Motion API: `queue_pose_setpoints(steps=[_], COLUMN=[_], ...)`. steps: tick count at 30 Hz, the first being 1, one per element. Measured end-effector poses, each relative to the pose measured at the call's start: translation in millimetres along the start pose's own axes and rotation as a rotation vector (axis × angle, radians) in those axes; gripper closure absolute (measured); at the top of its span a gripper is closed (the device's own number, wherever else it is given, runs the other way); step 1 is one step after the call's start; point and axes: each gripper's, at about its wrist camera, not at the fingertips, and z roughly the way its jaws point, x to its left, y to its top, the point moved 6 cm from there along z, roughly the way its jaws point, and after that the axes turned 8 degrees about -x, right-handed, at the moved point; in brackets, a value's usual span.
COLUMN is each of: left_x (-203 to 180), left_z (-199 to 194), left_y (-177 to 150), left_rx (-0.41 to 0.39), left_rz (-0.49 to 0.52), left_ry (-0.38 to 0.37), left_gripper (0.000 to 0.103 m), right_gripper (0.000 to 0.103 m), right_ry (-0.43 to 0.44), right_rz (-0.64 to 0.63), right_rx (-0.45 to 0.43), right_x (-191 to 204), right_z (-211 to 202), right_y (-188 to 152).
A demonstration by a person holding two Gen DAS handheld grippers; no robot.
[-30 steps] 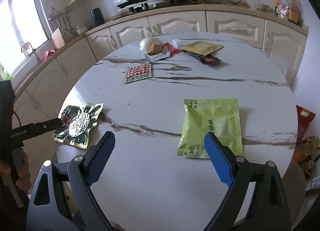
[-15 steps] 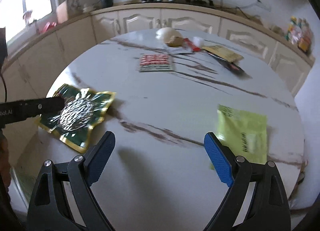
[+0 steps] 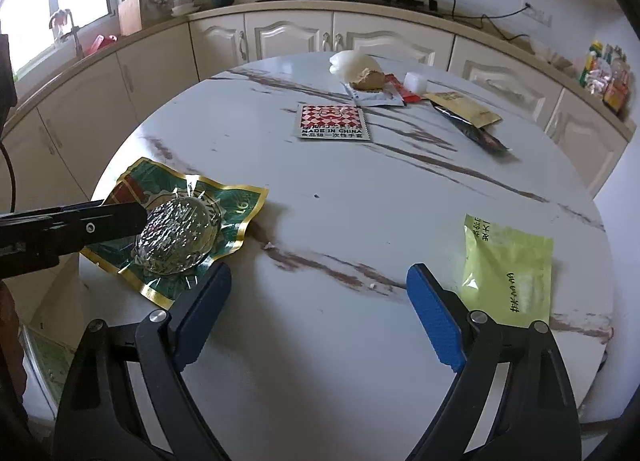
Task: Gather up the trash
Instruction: 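Lift the foil packet with the left gripper while the right gripper approaches the yellow-green sachet, then grasp the yellow-green sachet with the right gripper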
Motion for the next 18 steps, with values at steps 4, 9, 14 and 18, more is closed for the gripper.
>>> queue_pose_setpoints(steps=[4, 9, 14, 18], left_x=[-3.3, -7.2, -8.9, -15.4], left_z=[-3.9, -16.0, -36.2, -48.4], left_y=[-4.3, -4.9, -0.4, -1.3], left_rx=[-0.007, -0.032, -0.092, -0.123], left_rz=[0.004, 0.023, 0.050, 0.077], left_ry=[0.024, 0.052, 0.085, 0.105], left_gripper=[0.096, 0.099, 0.100, 0.100], right_gripper=[0.014, 0.015, 0.011, 0.010], right_ry=[-0.005, -0.012, -0.164, -0.194], right_rz=[0.002, 0.035, 0.125, 0.243], right_rx=[-0.001, -0.040, -0.110, -0.077], right_x=[-1.7, -8.4, -56.6, -98.4], right_z=[0.0, -11.3, -47.7, -54.5], right_y=[0.1, 0.3, 0.0, -12.8])
